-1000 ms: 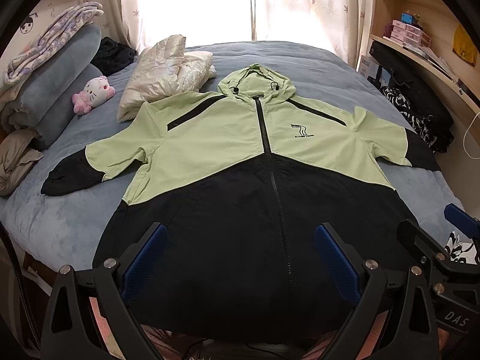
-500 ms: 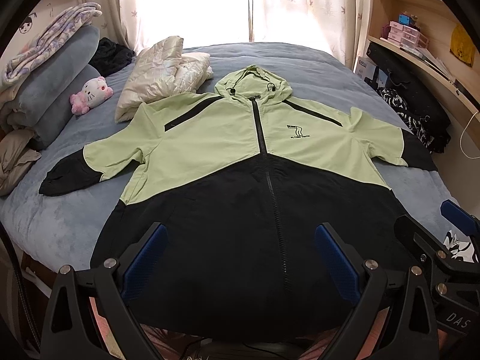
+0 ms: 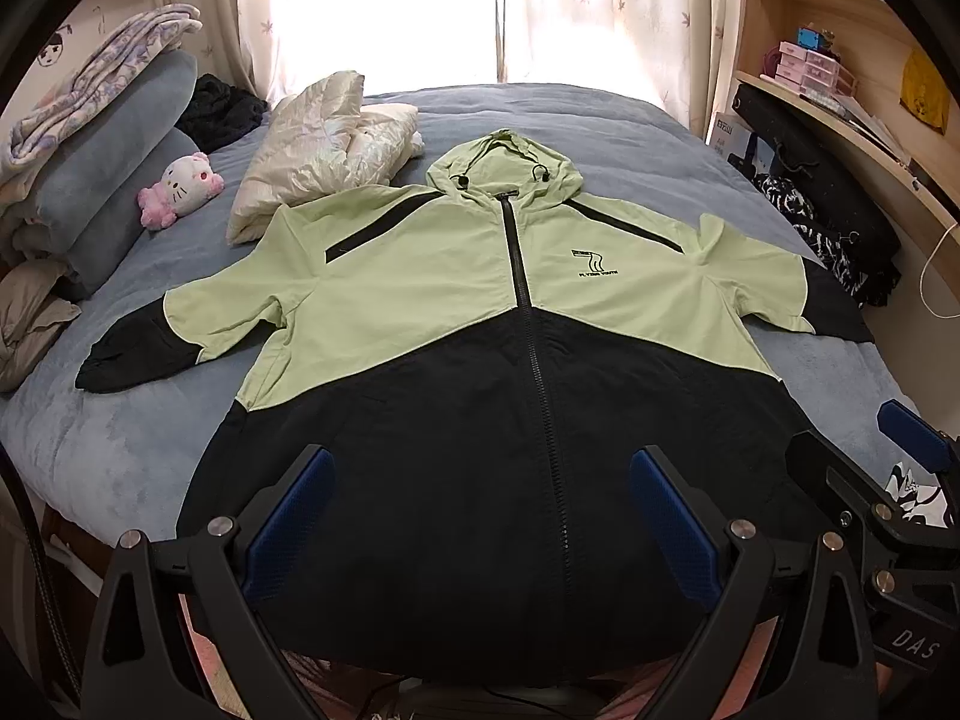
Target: Fold large clothes
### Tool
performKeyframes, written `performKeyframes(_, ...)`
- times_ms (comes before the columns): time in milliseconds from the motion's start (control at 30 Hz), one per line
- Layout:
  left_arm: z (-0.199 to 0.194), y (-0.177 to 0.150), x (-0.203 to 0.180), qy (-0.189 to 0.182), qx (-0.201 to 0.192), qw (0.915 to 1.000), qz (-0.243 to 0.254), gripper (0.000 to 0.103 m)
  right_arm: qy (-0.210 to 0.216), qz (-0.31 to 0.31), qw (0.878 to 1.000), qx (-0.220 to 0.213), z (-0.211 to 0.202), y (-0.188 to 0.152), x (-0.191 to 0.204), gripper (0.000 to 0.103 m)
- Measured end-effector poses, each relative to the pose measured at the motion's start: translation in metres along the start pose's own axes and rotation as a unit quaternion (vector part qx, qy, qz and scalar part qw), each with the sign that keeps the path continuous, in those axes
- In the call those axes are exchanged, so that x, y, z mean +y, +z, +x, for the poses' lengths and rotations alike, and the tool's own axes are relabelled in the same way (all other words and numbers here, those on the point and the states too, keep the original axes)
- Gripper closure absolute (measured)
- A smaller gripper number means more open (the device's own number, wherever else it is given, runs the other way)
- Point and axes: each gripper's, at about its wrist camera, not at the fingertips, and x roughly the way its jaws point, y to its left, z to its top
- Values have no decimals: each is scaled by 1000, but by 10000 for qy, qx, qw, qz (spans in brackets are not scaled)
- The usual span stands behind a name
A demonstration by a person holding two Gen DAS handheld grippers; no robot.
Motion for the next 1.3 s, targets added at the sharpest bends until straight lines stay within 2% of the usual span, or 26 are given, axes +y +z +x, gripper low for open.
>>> performKeyframes(467,11,10,3,-65,164,9998,-7,5,140,-36,9997,183,5,4,3,1)
performKeyframes(633,12,27,3,20,113,9999,89,5,126,-144,9997,153,1,15,6,1)
performKeyframes(767,10,51,-2,-151,36,9998,113,5,105,-104,9998,151,-4,37,-1,1)
performKeyframes(967,7,96,-17,-330,-179,9990,228,5,-132,-250,9994,-190,-22,80,-16,1)
performKeyframes(1300,-2,156,-64,-630,-1043,9905,643,5,-550,-192,9957,-723,-40,150,-69,1)
